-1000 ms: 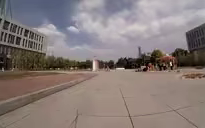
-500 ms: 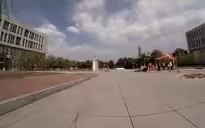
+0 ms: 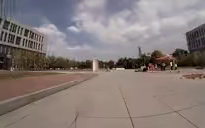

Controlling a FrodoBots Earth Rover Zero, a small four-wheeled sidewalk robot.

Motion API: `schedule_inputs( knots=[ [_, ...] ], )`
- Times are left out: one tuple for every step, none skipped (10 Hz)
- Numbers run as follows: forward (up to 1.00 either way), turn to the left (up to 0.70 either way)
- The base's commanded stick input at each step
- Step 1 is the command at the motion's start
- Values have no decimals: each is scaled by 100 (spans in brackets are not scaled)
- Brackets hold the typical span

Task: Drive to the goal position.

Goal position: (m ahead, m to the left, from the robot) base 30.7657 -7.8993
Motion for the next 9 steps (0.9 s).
schedule_inputs(
  knots=[
    [0, 0],
    [0, 0],
    [0, 0],
    [0, 0],
    [86, 2],
    [100, -3],
    [100, -34],
    [100, -38],
    [100, -10]
  ],
)
